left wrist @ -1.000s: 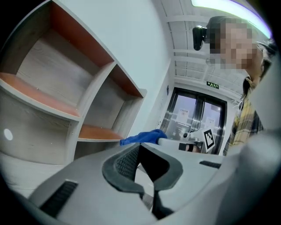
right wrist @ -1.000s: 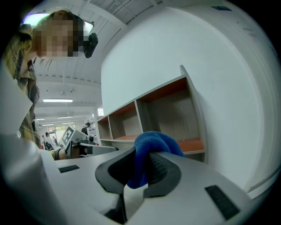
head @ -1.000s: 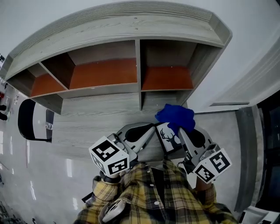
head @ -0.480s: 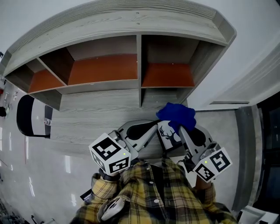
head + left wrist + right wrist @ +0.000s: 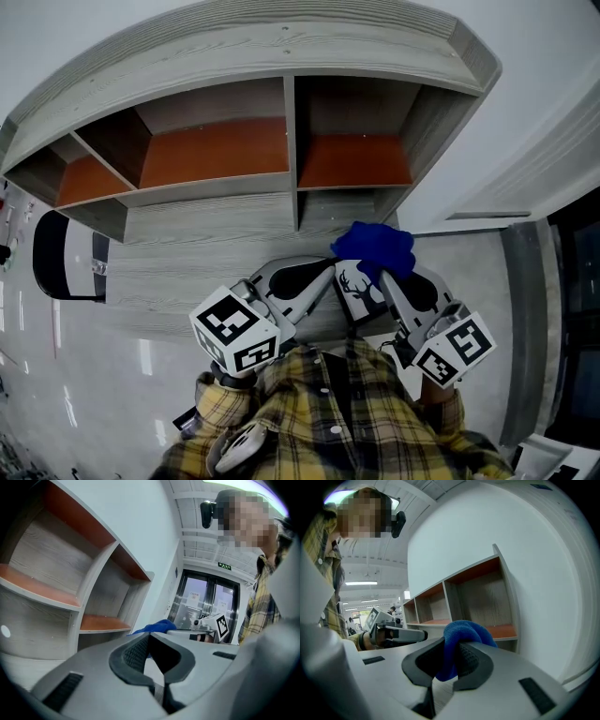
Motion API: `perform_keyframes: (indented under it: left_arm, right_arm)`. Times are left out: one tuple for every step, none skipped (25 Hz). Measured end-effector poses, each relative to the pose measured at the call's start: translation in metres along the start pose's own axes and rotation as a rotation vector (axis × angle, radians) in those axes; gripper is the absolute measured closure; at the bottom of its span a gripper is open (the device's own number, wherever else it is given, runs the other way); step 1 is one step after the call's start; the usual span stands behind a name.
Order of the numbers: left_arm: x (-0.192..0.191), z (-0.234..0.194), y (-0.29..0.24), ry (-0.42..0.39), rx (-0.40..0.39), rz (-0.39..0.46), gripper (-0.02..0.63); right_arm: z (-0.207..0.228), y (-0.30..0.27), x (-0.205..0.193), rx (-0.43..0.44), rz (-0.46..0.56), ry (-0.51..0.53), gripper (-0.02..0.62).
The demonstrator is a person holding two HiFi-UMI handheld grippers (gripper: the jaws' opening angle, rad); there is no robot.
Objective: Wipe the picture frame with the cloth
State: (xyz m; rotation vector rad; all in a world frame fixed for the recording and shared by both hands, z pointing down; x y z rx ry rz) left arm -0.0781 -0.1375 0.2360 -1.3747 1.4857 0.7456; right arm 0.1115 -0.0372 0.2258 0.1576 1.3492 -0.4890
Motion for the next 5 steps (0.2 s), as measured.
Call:
perform_keyframes:
  left_arm:
    - [0.0001, -0.0007, -0.0002, 0.000, 0.001, -0.001, 0.600]
    - [0.0001, -0.0016, -0.0003, 0.000, 0.003, -0.003, 0.600]
    - [-0.0001, -0.0026, -0.0003, 0.001, 0.004, -0.005, 0.600]
    - [-0.0004, -0.0038, -0.0002, 0.003, 0.007, -0.007, 0.600]
    - [-0.0008, -0.0049, -0.0001, 0.004, 0.009, -0.010, 0.600]
  right_arm:
    - [0.0004, -0.0004, 0.0000, -0.001, -0.002, 0.000, 0.543]
    - [0.0008, -0.0011, 0.0000, -0.002, -0.004, 0.000, 0.543]
    - [0.0013, -0.0018, -0.0001, -0.004, -0.006, -0.001, 0.543]
    - [0.0018, -0.0025, -0.0003, -0.006, -0.008, -0.002, 0.543]
    - [0.0023, -0.0032, -0.0005, -0.007, -0.010, -0.003, 0.543]
Point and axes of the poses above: the fingertips, and each gripper's own axes: y backward along the fingers, z to its right, x out of its top, the point moved 9 cm from there along y, backward along the fingers, and after that the axes turned 4 degrees about x, right-handed, at the moved point
